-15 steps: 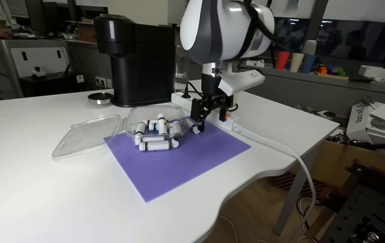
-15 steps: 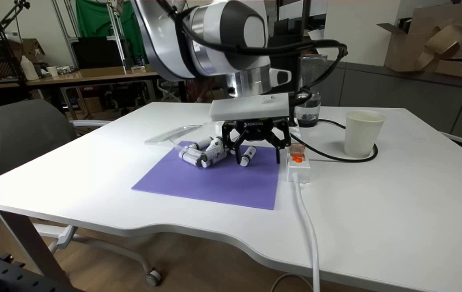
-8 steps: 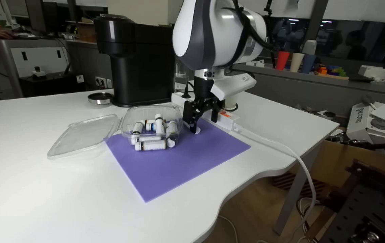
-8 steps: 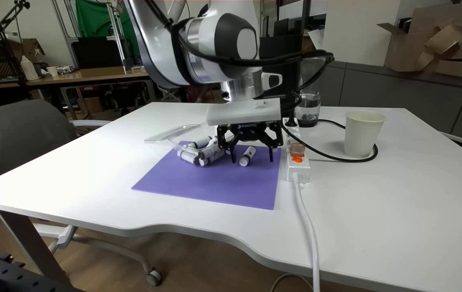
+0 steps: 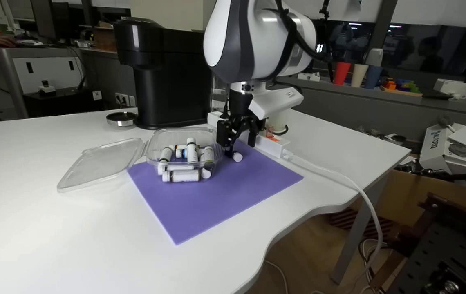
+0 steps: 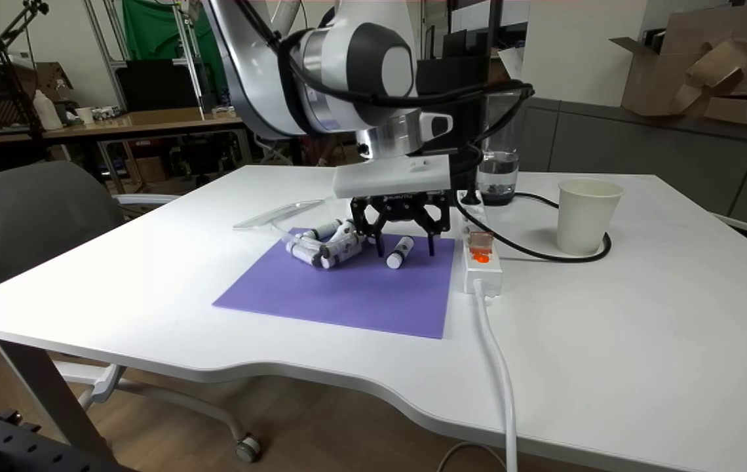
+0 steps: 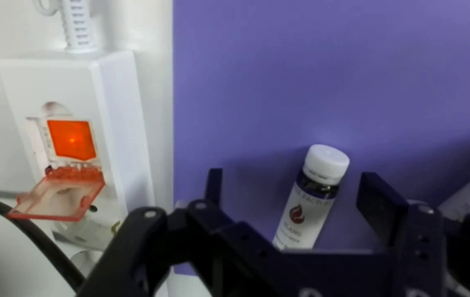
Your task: Put the bottles inside the box
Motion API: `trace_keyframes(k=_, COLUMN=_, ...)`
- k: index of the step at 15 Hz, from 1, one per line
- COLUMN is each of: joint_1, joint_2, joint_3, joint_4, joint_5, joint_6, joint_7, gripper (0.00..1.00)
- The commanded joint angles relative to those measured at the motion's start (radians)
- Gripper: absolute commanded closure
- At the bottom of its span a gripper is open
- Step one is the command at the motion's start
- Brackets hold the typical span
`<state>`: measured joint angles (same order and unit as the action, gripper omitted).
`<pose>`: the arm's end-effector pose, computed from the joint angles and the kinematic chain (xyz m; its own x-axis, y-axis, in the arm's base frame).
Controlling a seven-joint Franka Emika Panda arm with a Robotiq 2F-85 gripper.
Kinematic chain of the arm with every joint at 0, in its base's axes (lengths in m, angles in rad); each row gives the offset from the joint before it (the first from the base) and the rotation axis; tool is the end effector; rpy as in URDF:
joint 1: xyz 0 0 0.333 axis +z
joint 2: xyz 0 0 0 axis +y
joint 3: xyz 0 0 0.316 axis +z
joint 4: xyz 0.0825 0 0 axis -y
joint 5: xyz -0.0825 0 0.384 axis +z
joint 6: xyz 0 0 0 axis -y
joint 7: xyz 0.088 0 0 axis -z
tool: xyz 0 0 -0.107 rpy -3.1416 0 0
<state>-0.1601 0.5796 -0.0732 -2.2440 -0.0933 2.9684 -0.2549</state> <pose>0.5293 -0.1213 0.1206 0.9842 0.1320 0.1184 0.1201 -0.9875 0.1023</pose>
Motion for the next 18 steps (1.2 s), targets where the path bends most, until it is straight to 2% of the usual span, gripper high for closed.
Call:
trace_keyframes(k=1, joint_1=-0.015, joint_2=0.030, joint_3=0.006, joint_4=0.041, joint_5=-0.002, joint_6=-0.010, joint_7=0.022, gripper=0.46)
trace_keyframes(k=8, joint_1=-0.027, joint_2=0.057, joint_3=0.011, joint_4=0.060, joint_5=0.001, joint_6=-0.018, joint_7=0.022, gripper=0.95)
trace_keyframes(k=18, joint_1=0.001, joint_2=-0.077, joint_3=0.002, joint_4=-0.019, joint_5=-0.011, joint_6=0.039, joint_7=0.031, gripper=0.93)
